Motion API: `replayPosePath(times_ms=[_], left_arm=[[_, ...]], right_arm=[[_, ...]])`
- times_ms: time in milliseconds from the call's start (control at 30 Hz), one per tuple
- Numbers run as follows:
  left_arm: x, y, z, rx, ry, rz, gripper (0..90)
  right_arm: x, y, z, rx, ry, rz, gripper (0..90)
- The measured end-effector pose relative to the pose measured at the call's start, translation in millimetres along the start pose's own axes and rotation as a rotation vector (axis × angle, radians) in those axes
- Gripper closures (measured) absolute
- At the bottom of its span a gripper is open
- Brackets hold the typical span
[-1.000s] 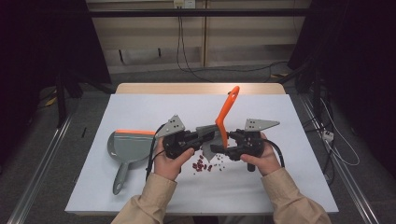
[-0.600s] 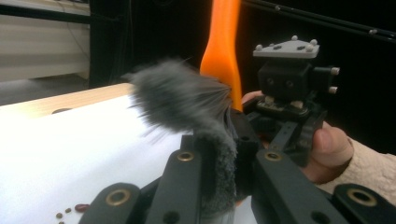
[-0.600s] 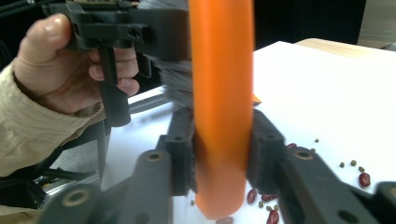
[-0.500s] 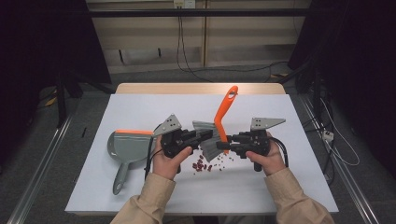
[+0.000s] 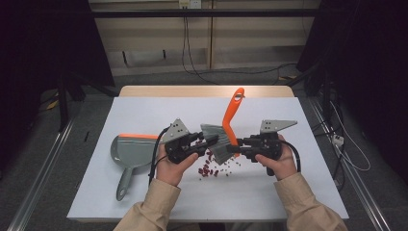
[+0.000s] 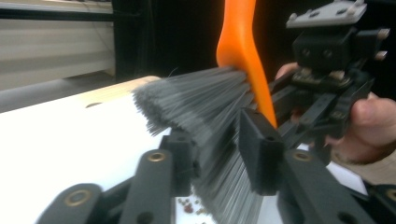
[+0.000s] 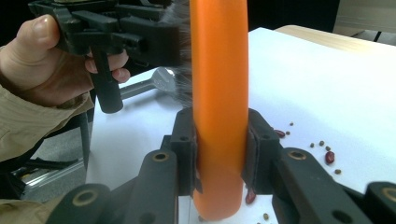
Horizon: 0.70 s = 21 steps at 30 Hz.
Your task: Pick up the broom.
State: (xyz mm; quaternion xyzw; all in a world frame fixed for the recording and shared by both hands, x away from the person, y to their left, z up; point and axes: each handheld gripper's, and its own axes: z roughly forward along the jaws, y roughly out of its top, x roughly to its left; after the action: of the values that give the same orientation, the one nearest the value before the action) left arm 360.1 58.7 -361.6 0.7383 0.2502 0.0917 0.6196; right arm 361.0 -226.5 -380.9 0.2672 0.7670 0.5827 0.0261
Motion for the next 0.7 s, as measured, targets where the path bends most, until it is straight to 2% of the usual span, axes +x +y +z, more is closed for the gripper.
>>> replayPosePath(times_ms=[200,367,500,600,700], left_arm=[[2.3,1.7,-7.3,-0.003,0.046,0.001,45.7],[3.8,0.7,-10.1,0.03,0.081,0.017,32.1],[3.2,-0.1,-11.0,0.054,0.099,0.034,24.7],[5.0,-1.4,-14.0,0.055,0.115,0.029,18.5],[7.9,-3.8,-17.8,0.057,0.13,0.024,16.4]], right_arm=[[-4.7,0.1,-7.5,0.016,-0.062,0.007,70.2],[-9.7,-1.0,-13.4,0.021,-0.116,0.029,70.3],[-12.5,-1.4,-17.0,0.027,-0.16,0.038,70.3],[-13.8,-1.3,-20.2,0.035,-0.198,0.035,70.3],[-15.4,-1.6,-23.5,0.039,-0.232,0.042,70.3]])
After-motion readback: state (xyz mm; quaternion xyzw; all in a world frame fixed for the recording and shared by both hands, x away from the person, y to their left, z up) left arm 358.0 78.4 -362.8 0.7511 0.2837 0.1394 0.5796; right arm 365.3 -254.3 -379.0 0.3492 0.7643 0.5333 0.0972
